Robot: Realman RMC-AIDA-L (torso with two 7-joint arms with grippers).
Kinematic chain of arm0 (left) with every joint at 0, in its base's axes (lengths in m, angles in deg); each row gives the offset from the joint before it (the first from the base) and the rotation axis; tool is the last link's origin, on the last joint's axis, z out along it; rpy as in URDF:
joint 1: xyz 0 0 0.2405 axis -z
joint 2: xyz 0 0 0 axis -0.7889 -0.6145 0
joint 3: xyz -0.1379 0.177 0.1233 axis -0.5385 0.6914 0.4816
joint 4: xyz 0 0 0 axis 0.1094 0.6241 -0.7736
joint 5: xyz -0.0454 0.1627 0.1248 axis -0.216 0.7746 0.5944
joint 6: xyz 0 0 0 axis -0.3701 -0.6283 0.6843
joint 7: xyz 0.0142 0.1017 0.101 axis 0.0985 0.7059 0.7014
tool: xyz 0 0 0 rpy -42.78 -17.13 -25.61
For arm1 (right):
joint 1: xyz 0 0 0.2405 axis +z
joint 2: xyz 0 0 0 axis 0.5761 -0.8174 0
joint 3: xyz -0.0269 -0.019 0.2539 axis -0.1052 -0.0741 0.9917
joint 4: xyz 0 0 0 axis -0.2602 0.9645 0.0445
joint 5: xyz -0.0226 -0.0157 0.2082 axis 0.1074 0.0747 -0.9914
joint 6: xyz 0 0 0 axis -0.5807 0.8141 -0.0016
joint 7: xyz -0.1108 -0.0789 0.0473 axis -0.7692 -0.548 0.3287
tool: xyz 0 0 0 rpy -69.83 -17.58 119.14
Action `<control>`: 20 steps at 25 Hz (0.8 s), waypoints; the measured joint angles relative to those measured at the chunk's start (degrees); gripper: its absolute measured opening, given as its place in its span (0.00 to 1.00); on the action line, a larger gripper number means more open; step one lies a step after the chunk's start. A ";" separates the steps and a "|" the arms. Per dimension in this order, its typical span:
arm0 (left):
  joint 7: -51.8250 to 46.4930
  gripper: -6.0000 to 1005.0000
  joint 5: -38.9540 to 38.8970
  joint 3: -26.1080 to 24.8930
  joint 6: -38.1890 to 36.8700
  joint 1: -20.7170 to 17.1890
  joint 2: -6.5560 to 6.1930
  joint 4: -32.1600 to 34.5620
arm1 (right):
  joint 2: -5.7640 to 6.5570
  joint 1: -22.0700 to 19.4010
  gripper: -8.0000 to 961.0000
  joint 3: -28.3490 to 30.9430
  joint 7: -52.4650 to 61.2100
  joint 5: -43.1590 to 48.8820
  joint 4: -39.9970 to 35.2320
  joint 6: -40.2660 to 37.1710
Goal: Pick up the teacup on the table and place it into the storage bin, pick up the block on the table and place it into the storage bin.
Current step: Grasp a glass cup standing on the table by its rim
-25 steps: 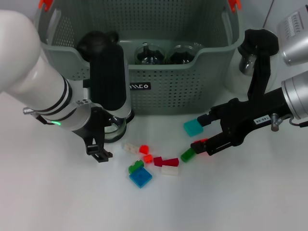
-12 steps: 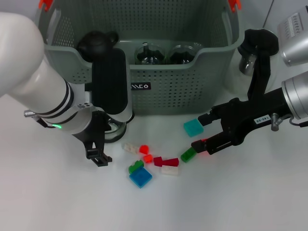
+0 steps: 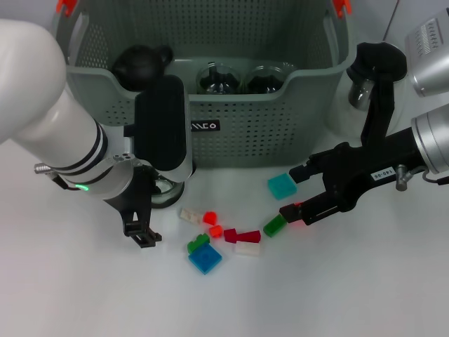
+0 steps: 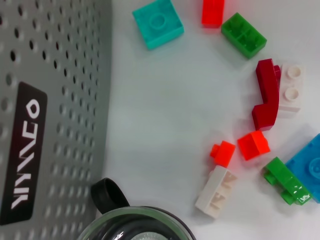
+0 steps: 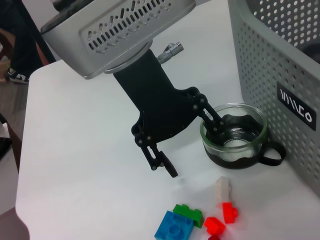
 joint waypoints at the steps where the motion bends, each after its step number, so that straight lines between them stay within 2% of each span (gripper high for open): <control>1: 0.00 0.81 0.00 0.02 -0.03 0.01 0.00 0.00 | 0.00 0.00 0.93 0.00 -0.03 0.00 0.00 0.01; 9: -0.61 0.76 0.63 -0.33 -0.03 0.21 -0.08 -0.26 | 0.00 0.00 0.93 0.00 -0.04 0.00 0.00 0.07; 20: -1.20 0.35 1.32 0.06 0.01 0.80 -0.09 -1.30 | -0.07 0.09 0.93 0.00 -0.04 0.00 0.00 0.15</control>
